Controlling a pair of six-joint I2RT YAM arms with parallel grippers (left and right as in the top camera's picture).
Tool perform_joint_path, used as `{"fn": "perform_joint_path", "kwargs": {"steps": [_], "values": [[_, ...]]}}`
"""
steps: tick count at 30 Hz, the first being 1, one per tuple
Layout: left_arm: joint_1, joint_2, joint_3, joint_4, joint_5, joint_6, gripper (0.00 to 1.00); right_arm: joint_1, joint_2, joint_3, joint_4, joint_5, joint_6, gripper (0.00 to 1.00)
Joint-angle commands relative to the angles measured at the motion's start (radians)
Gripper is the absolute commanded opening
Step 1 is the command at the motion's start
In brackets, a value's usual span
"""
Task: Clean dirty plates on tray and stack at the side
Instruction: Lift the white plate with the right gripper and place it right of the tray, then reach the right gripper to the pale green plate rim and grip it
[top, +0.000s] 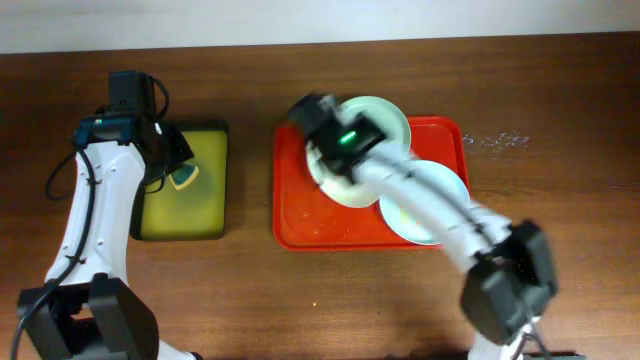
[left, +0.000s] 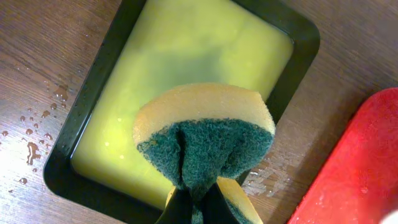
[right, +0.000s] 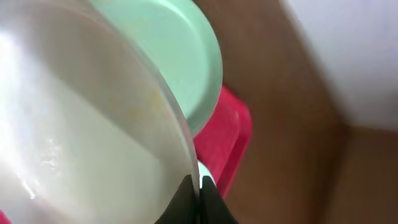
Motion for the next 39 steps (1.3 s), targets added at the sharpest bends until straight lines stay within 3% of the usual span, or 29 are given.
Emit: {"fn": "perform_joint_path", "kwargs": {"steps": [1,5,10,15,24,25,26,29,35,39], "values": [[0.003,-0.015,-0.008,0.002,0.004,-0.011,0.00,-0.285,-0.046,0.013,-0.032,-0.547,0.029,0.04],[0.003,-0.015,-0.008,0.002,0.004,-0.011,0.00,-0.676,-0.037,0.013,-0.031,-1.023,-0.034,0.04],[0.003,-0.015,-0.008,0.002,0.004,-0.011,0.00,-0.971,0.023,0.000,0.011,-1.030,-0.034,0.04],[0.003,-0.015,-0.008,0.002,0.004,-0.012,0.00,-1.122,0.151,-0.017,0.155,-1.013,0.087,0.04],[0.003,-0.015,-0.008,0.006,0.004,-0.012,0.00,-1.175,0.305,-0.017,0.256,-1.011,0.142,0.05],[0.003,-0.015,-0.008,0.006,0.004,-0.012,0.00,-1.175,0.305,-0.016,0.258,-1.011,0.142,0.15],[0.003,-0.015,-0.008,0.008,0.004,-0.012,0.00,-1.175,0.304,-0.016,0.257,-1.011,0.142,0.17],[0.003,-0.015,-0.008,0.010,0.004,-0.012,0.00,-1.178,0.276,0.018,0.225,-1.011,0.143,0.58],[0.003,-0.015,-0.008,0.014,0.004,-0.012,0.00,-1.136,0.149,0.187,0.067,-1.047,0.173,0.57],[0.003,-0.015,-0.009,0.013,0.005,-0.012,0.00,-0.998,0.122,0.194,0.032,-1.269,0.187,0.64]]}}
